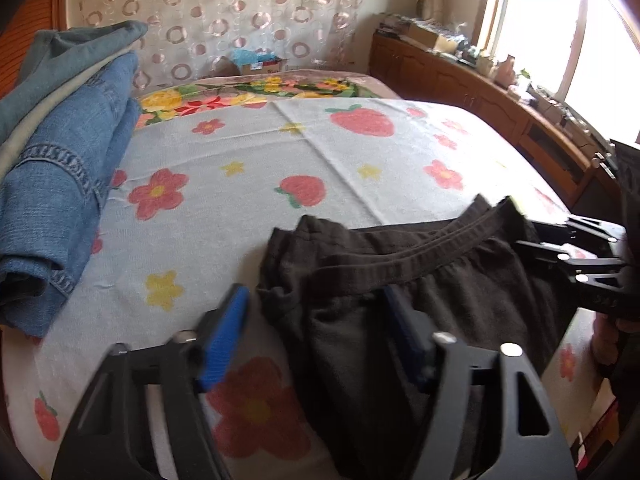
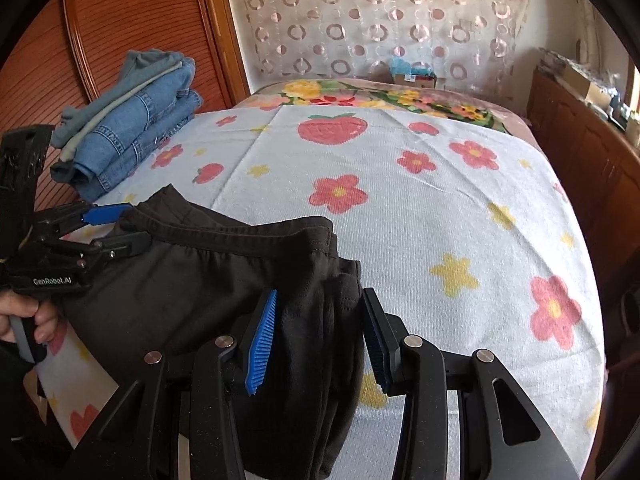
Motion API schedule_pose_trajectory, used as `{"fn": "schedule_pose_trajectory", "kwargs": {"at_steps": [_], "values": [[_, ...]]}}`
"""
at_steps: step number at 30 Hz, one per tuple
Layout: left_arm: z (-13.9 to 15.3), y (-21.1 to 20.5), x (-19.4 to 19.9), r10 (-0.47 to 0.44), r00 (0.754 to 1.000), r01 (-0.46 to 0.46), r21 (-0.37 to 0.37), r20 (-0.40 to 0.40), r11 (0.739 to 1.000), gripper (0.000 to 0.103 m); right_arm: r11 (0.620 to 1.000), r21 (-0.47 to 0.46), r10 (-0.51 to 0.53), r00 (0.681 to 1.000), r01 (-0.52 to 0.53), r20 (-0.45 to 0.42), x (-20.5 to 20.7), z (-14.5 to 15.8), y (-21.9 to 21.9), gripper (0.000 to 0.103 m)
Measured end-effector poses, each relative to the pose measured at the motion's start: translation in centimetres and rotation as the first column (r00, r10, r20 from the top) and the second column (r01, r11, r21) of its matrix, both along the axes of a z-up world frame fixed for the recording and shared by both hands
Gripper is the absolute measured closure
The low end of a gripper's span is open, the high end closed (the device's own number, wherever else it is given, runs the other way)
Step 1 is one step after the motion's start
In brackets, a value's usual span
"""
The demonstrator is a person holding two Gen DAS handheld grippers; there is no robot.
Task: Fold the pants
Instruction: 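Grasp the folded garment's corner with the left gripper, then lift the folded black garment off the sheet with both grippers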
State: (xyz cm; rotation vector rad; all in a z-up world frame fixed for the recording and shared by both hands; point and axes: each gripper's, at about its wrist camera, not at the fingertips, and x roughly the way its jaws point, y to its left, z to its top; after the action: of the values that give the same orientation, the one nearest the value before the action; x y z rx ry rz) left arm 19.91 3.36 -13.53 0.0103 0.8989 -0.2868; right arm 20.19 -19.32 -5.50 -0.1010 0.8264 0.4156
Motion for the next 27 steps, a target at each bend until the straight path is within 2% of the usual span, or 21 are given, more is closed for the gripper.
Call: {"fn": "schedule_pose_trajectory", "kwargs": {"at_steps": [6, 10, 13, 22, 25, 27], "values": [[0.2, -0.4, 0.2, -0.013, 1.0, 0.012, -0.052, -0.022, 0.999, 0.064, 1.0, -0.024, 0.001, 1.0, -0.001, 0.01, -0.2, -0.1, 0.3, 0.06], [1.0, -0.7, -0.5, -0.016, 1.0, 0.016, -0.048, 0.004, 0.999, 0.075, 0.999, -0.032, 0.004, 1.0, -0.004, 0.012, -0.2, 0.0, 0.4, 0.06], [1.7, -0.6, -0.9, -0.02, 1.0, 0.021, -0.058, 0.023, 0.998, 0.079, 1.0, -0.025, 0.006, 1.0, -0.006, 0.01, -0.1, 0.0, 0.2, 0.06], [3.7, -2.1, -2.5, -0.055, 0.995, 0.058, -0.033, 0.087, 0.998, 0.082, 1.0, 0.001, 0.008, 1.0, -0.008, 0.003, 0.1, 0.0, -0.3, 0.06], [3.9, -2.3, -2.6, -0.055, 0.994, 0.058, -0.022, 0.098, 0.998, 0.082, 1.0, 0.008, -0.009, 1.0, 0.009, 0.0, 0.3, 0.0, -0.7, 0.067], [4.0, -2.3, -2.7, -0.055, 0.993, 0.058, -0.023, 0.102, 0.998, 0.083, 1.0, 0.02, -0.009, 1.0, 0.009, -0.005, 0.3, 0.0, -0.9, 0.082]]}}
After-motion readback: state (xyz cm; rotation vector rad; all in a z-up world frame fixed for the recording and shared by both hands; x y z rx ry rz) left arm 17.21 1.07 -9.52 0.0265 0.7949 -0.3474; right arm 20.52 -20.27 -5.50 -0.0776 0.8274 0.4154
